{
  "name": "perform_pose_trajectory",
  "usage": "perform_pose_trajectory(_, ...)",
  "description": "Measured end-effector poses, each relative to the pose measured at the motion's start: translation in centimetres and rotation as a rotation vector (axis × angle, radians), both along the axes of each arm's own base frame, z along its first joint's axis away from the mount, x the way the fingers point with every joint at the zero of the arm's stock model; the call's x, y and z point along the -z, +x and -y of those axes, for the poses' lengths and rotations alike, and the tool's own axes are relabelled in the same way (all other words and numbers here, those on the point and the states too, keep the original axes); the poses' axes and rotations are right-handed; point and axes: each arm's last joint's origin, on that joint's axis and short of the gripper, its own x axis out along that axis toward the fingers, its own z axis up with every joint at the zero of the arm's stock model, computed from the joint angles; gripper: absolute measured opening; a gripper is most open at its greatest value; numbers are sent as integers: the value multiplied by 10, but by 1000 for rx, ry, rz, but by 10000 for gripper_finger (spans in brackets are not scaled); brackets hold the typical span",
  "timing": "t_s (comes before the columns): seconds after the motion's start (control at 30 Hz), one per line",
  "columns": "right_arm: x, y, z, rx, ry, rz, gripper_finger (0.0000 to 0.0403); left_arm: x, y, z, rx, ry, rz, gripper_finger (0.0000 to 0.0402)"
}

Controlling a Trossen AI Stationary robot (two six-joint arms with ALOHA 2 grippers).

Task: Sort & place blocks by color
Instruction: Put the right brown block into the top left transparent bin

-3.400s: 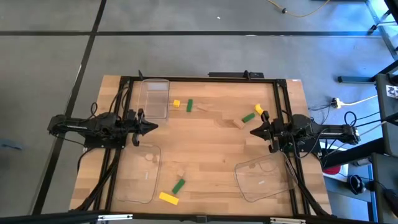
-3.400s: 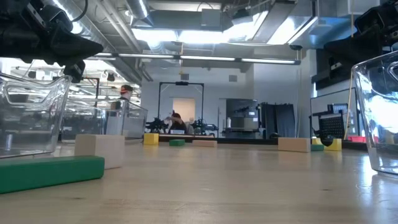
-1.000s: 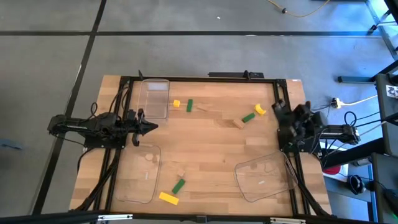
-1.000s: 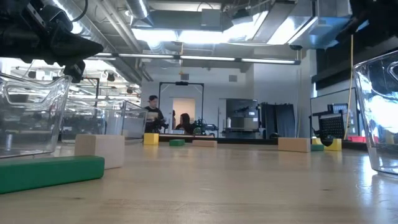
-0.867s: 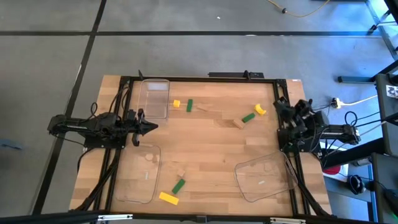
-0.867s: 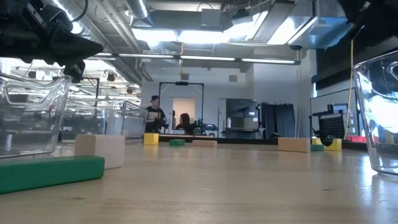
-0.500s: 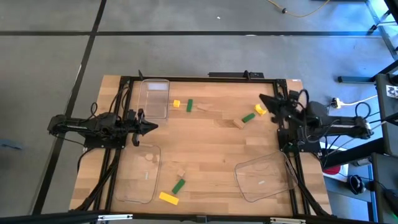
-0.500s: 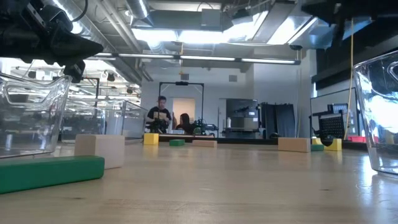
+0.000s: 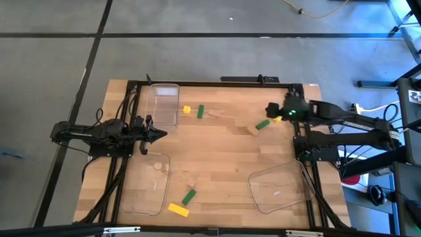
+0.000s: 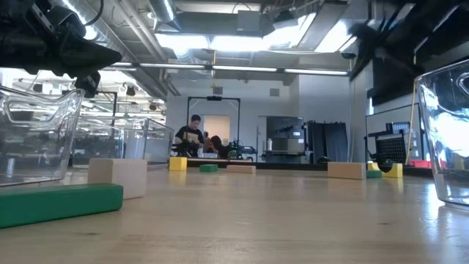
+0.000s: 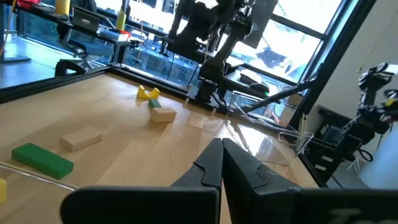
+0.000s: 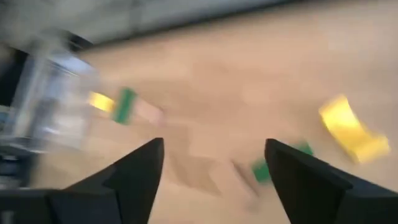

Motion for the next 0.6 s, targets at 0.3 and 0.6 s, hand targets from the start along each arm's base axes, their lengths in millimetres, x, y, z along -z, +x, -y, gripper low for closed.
perform_pose_trajectory(0.3, 48, 34, 32, 82, 251, -232, 293, 0, 0, 0, 0, 0, 0, 0)
perform_pose_trajectory(0.6, 67, 69, 26, -306, 250, -237, 294, 0, 0, 0, 0, 0, 0, 0)
